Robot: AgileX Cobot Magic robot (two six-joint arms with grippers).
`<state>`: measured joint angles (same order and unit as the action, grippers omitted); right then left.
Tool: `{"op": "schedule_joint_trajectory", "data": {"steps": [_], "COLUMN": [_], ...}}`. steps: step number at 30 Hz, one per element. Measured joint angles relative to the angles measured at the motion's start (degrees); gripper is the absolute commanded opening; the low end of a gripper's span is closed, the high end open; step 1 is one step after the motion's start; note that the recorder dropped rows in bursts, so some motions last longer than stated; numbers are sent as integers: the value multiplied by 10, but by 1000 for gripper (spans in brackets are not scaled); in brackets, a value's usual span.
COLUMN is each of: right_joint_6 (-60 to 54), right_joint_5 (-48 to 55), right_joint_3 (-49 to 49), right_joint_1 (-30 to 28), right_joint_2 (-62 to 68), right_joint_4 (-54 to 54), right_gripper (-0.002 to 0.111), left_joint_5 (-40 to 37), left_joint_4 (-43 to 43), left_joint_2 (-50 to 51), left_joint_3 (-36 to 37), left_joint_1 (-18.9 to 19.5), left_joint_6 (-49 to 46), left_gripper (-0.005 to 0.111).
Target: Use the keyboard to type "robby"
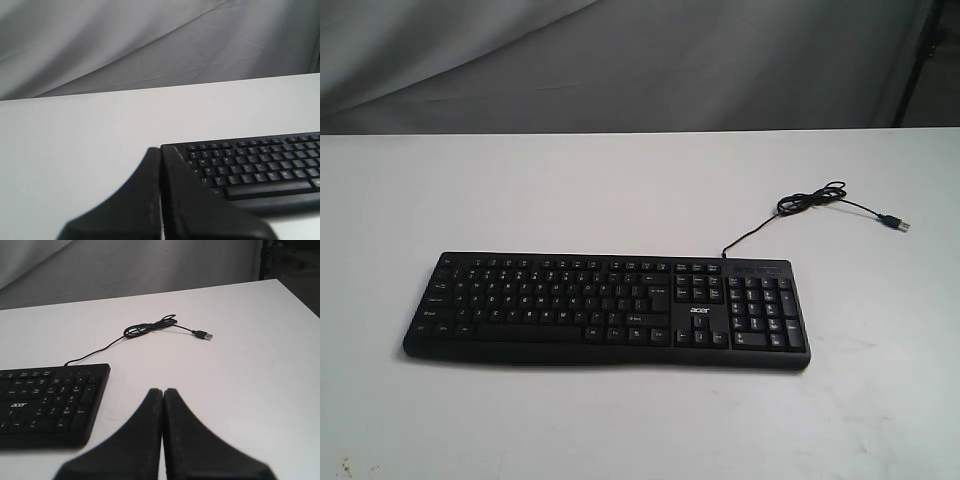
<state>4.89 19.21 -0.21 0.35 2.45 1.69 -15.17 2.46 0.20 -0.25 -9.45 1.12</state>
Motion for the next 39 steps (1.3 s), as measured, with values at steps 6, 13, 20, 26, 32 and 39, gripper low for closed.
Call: {"op": "schedule_joint_trajectory", "data": {"steps": [6, 13, 20, 26, 32, 39], "right_joint_6": [0, 0, 0, 0, 0, 0], "right_joint_5": [0, 0, 0, 0, 0, 0], "right_joint_3": [0, 0, 0, 0, 0, 0], "right_joint_1": [0, 0, 0, 0, 0, 0], "right_joint_2": [0, 0, 0, 0, 0, 0], "right_joint_4": [0, 0, 0, 0, 0, 0], "right_gripper": [0, 0, 0, 0, 0, 0], "left_joint_5": [0, 0, 0, 0, 0, 0], "left_joint_4": [0, 0, 0, 0, 0, 0], "left_joint_2": [0, 0, 0, 0, 0, 0], "left_joint_3": [0, 0, 0, 0, 0, 0], "left_joint_1": [0, 0, 0, 0, 0, 0], "left_joint_6": [0, 0, 0, 0, 0, 0], "left_gripper": [0, 0, 0, 0, 0, 0]}}
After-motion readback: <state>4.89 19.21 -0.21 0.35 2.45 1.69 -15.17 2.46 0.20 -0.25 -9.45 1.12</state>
